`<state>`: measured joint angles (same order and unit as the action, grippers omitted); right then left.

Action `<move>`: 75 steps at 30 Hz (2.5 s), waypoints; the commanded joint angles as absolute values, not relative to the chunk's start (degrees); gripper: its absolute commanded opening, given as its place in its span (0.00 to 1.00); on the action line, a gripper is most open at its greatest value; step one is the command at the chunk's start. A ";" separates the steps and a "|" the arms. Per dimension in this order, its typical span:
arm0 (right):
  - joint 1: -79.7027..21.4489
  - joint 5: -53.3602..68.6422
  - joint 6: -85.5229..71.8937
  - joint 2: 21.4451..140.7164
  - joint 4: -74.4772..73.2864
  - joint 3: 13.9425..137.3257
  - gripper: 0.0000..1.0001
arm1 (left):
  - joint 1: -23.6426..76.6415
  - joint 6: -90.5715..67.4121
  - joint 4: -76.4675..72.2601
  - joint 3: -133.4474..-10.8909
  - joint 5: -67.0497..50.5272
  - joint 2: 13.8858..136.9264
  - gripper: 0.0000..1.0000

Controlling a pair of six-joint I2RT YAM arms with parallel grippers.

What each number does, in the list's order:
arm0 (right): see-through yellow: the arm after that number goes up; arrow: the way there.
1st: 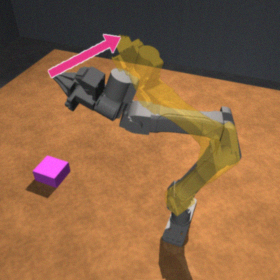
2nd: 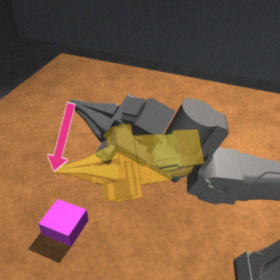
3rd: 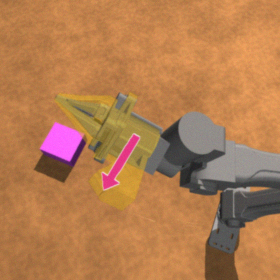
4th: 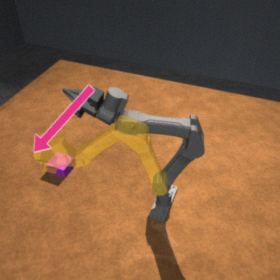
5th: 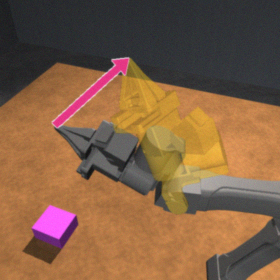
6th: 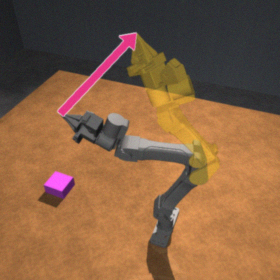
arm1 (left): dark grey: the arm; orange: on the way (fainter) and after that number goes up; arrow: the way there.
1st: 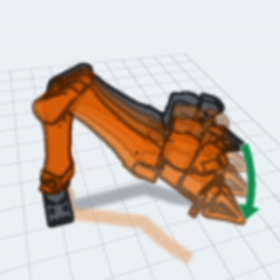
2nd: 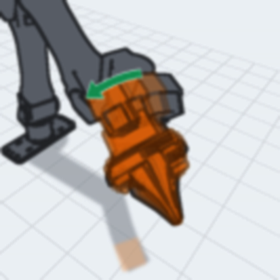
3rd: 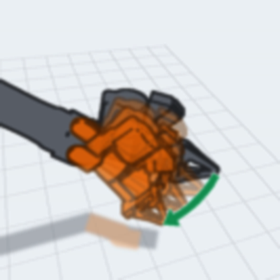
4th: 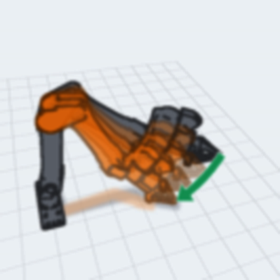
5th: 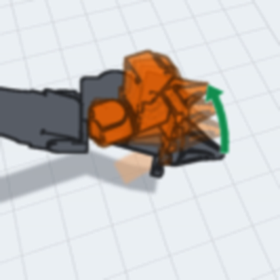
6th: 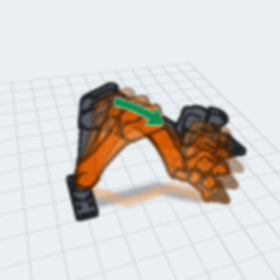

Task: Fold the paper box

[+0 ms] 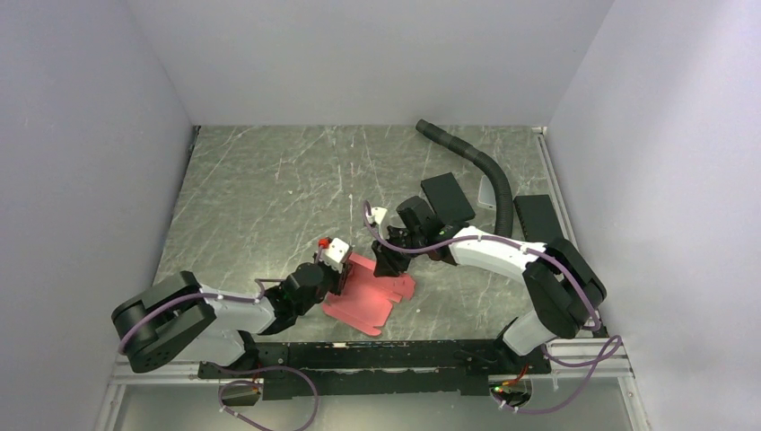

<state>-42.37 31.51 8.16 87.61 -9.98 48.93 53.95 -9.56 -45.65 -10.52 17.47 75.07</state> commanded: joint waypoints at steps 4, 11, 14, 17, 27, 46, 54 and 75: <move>-44.58 28.26 10.56 85.65 -9.54 50.80 0.20 | 54.05 -10.44 -45.86 -10.84 19.34 75.07 0.25; -46.59 24.14 10.69 84.98 -8.87 50.50 0.20 | 54.08 -10.63 -48.84 -10.13 20.09 77.51 0.14; -47.46 22.75 10.45 85.10 -8.64 50.43 0.20 | 54.13 -10.42 -50.07 -10.11 20.64 78.99 0.13; -48.60 21.76 9.97 85.49 -8.32 50.36 0.20 | 54.46 -9.80 -52.83 -9.63 22.30 80.90 0.11; -49.22 19.66 8.10 85.48 -7.73 50.54 0.20 | 58.85 -4.62 -50.99 -13.30 30.96 87.56 0.00; -47.41 22.27 7.35 84.96 -8.06 50.89 0.22 | 63.98 -3.11 -47.97 -17.79 35.18 91.95 0.24; -46.72 22.20 7.43 84.84 -8.09 50.89 0.22 | 63.99 -6.51 -42.25 -16.74 34.42 84.83 0.36; -43.33 26.20 8.09 81.54 -9.05 51.50 0.47 | 63.98 -30.71 5.07 -23.56 30.89 53.60 0.70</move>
<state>-44.40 23.03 7.55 84.33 -9.98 49.12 63.70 -24.23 -7.79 -19.90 32.60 59.44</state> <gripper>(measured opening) 0.436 0.690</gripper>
